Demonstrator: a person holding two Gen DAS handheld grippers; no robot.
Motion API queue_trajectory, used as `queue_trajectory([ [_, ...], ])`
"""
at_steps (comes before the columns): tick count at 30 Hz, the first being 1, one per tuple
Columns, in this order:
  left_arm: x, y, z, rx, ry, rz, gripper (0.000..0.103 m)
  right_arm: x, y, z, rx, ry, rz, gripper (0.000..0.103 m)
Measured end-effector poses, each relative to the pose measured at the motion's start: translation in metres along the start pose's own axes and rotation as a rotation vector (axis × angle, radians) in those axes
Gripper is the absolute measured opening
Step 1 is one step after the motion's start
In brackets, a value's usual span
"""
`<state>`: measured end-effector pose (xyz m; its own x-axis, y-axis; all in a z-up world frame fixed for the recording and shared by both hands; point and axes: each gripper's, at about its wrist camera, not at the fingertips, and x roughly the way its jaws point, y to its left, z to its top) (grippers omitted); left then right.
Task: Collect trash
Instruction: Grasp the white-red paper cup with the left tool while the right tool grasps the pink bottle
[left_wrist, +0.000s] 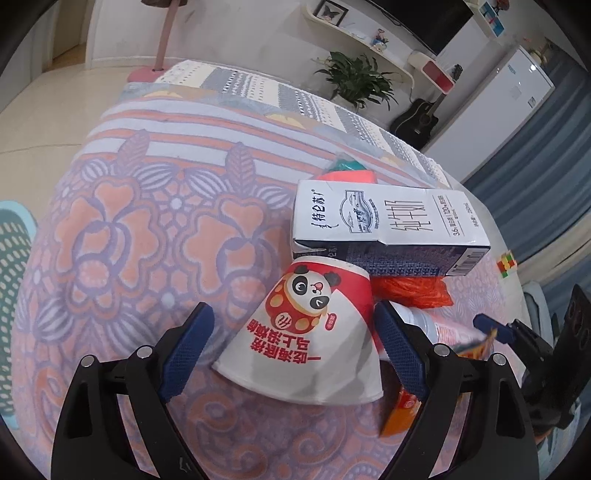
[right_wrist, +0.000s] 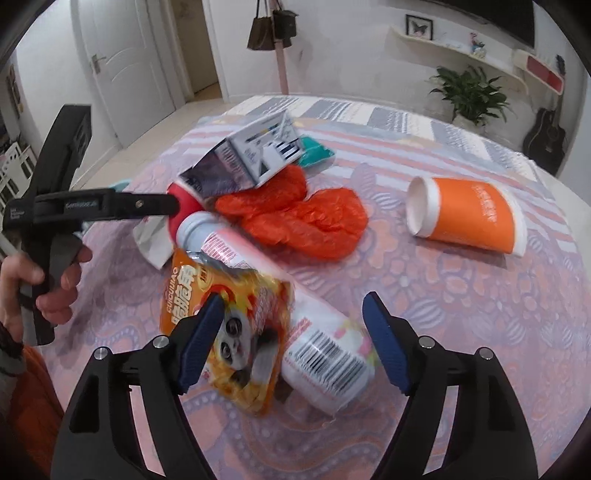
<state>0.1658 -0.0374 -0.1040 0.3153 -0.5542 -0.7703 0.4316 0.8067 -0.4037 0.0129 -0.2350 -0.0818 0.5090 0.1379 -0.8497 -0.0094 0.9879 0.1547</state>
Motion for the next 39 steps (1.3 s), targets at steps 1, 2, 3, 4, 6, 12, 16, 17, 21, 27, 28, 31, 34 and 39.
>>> queue_trajectory([
  [1,0.001,-0.003,-0.001,0.01,0.002,0.004,0.085,0.0,0.003,-0.002,-0.004,0.01,0.017,0.074],
  [2,0.002,-0.005,-0.001,0.017,0.005,0.006,0.085,0.0,0.005,-0.004,-0.01,0.021,0.031,0.074],
  [3,0.003,-0.008,-0.002,0.029,0.012,0.009,0.084,-0.001,0.008,-0.007,-0.017,0.031,0.037,0.074],
  [4,0.004,-0.01,-0.002,0.038,0.022,0.017,0.081,-0.002,0.011,-0.011,-0.021,0.043,0.053,0.074],
  [6,0.005,-0.016,-0.005,0.066,0.024,0.047,0.081,-0.006,0.015,-0.016,-0.017,0.062,0.116,0.074],
  [12,0.005,-0.018,-0.006,0.092,0.022,0.067,0.081,-0.024,0.015,-0.017,0.072,0.037,0.258,0.074],
  [16,0.003,-0.017,-0.007,0.089,0.016,0.059,0.08,-0.022,0.005,0.001,0.119,-0.011,0.215,0.055],
  [17,0.003,-0.017,-0.007,0.091,0.014,0.059,0.08,-0.014,0.002,0.008,0.118,-0.007,0.185,0.04],
  [21,0.0,-0.017,-0.01,0.09,0.007,0.055,0.08,0.005,-0.003,0.013,0.152,0.033,0.21,0.036],
  [27,-0.008,-0.016,-0.011,0.083,-0.007,0.034,0.075,0.013,0.025,0.008,0.069,0.101,0.184,0.05],
  [28,-0.011,-0.015,-0.012,0.081,-0.012,0.027,0.074,0.015,0.029,0.008,0.063,0.11,0.171,0.053],
  [31,-0.016,-0.015,-0.012,0.082,-0.022,0.021,0.074,0.026,0.034,0.009,0.063,0.142,0.15,0.054],
  [34,-0.022,-0.013,-0.011,0.081,-0.034,0.014,0.074,0.038,0.039,0.01,0.076,0.177,0.158,0.054],
  [39,-0.036,-0.004,-0.009,0.057,-0.066,-0.021,0.074,0.043,0.036,0.012,0.092,0.199,0.2,0.052],
])
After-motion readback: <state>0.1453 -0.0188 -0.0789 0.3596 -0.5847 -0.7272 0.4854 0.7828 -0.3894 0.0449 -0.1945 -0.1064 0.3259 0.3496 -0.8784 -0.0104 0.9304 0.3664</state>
